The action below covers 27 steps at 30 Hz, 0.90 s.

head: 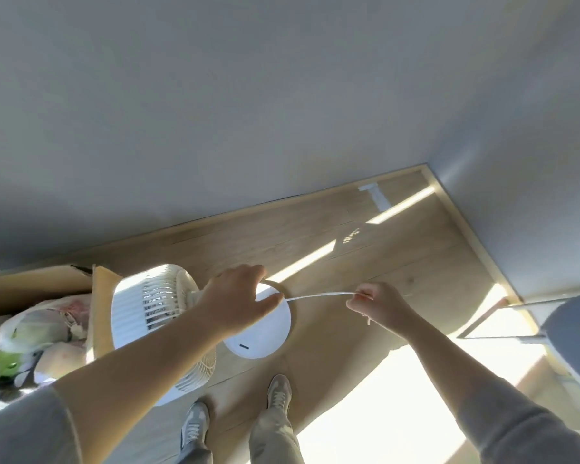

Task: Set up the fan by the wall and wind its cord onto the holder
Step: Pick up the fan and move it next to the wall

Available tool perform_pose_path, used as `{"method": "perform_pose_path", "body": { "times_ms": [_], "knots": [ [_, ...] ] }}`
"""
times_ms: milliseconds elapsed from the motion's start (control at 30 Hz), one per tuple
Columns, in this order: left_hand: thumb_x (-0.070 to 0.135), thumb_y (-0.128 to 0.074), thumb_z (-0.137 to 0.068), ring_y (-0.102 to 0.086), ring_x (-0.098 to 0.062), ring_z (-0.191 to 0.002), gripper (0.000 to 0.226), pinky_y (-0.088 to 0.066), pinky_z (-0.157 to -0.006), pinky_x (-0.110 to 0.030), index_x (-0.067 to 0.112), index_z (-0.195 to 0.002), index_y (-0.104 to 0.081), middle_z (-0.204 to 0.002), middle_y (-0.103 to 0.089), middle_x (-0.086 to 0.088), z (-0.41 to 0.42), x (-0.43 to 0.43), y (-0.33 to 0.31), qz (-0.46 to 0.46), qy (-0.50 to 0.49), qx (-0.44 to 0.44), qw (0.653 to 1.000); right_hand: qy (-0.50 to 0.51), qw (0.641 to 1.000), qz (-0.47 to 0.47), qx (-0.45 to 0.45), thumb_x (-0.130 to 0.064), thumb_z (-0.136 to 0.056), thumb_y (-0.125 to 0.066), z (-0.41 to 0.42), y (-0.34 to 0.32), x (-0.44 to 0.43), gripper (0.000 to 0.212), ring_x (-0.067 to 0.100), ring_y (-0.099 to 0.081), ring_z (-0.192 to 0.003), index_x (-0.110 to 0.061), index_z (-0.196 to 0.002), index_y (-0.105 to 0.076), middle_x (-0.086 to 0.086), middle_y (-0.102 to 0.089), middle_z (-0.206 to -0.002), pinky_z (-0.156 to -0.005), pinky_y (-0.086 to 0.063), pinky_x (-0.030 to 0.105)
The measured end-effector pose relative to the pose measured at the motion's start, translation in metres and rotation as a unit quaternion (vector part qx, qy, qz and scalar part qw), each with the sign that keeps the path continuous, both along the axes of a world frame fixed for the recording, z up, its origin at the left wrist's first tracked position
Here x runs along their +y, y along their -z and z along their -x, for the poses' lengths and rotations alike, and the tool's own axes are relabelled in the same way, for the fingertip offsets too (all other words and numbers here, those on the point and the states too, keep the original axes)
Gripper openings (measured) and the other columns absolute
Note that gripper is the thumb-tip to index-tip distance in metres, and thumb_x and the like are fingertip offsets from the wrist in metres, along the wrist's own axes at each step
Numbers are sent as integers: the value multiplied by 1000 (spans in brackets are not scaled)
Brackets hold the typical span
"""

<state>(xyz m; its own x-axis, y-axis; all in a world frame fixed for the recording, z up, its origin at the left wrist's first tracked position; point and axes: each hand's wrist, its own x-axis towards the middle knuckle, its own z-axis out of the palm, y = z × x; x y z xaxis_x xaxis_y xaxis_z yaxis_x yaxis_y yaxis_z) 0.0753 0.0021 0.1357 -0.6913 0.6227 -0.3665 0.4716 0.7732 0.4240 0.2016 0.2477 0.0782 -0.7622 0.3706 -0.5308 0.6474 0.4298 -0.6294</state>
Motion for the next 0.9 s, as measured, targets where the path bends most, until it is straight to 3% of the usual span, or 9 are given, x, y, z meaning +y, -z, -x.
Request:
{"method": "perform_pose_path", "body": {
  "times_ms": [67,200,333,433,533,667,733,800,900],
  "knots": [
    [58,-47,-84,-56,-22,-106,55,-43,-91,-34,14,-116,-54,-113,-62,-2,-4,-12,-10,-2,-10,4,1000,47,998,40,23,-26,-66,-64,8,-20,-18,22,17,-43,-53,-17,-51,-50,-5,-44,-47,-58,-40,31],
    [59,-47,-83,-58,-21,-104,55,-45,-89,-35,14,-115,-54,-112,-63,-2,-5,-45,-26,-17,-28,16,999,190,953,195,132,-9,-84,-65,33,-57,-51,25,11,-50,-51,-13,-61,-57,-5,-51,-52,-75,-51,32],
    [50,-50,-85,-59,-22,-103,49,-48,-89,-37,11,-114,-54,-113,-64,-4,-3,-87,-35,-27,-70,31,997,208,918,281,185,-11,-91,-59,57,-78,-93,17,10,-49,-46,-13,-74,-61,2,-61,-72,-68,-51,30],
    [46,-50,-85,-60,-21,-90,37,-51,-78,-36,15,-104,-55,-101,-65,-3,1,-121,-31,-18,-107,40,993,204,935,250,147,-13,-94,-53,70,-63,-132,13,8,-42,-35,-13,-83,-59,9,-67,-87,-47,-42,23],
    [43,-49,-86,-60,-21,-89,35,-52,-74,-35,14,-105,-54,-102,-65,-4,4,-148,-21,0,-123,32,992,192,961,186,71,-12,-94,-44,78,-41,-165,22,10,-51,-44,-6,-101,-63,10,-67,-99,-36,-33,16],
    [43,-49,-87,-56,-21,-104,41,-50,-87,-37,13,-115,-53,-115,-61,-5,10,-171,-7,-19,-160,29,986,204,960,188,-16,-20,-97,-40,92,-10,-194,32,22,-60,-87,-3,-119,-56,9,-55,-104,-49,-51,28],
    [44,-50,-87,-51,-22,-113,46,-46,-92,-35,13,-121,-49,-124,-56,-4,11,-179,0,-22,-190,29,981,207,962,170,-51,-23,-98,-41,100,1,-201,34,28,-57,-98,-3,-122,-53,13,-53,-112,-53,-54,32],
    [47,-51,-87,-45,-24,-121,56,-42,-97,-35,13,-130,-42,-133,-47,-5,10,-185,6,-9,-216,25,976,196,967,143,-71,-23,-98,-41,107,5,-205,36,28,-59,-93,-1,-123,-53,14,-57,-109,-55,-54,31],
    [55,-53,-83,-44,-27,-121,69,-42,-96,-35,11,-133,-33,-137,-38,-9,10,-193,17,18,-250,-9,968,176,973,115,-95,-22,-97,-43,113,11,-206,38,23,-58,-74,3,-123,-55,5,-56,-80,-66,-55,35]
  ]
}}
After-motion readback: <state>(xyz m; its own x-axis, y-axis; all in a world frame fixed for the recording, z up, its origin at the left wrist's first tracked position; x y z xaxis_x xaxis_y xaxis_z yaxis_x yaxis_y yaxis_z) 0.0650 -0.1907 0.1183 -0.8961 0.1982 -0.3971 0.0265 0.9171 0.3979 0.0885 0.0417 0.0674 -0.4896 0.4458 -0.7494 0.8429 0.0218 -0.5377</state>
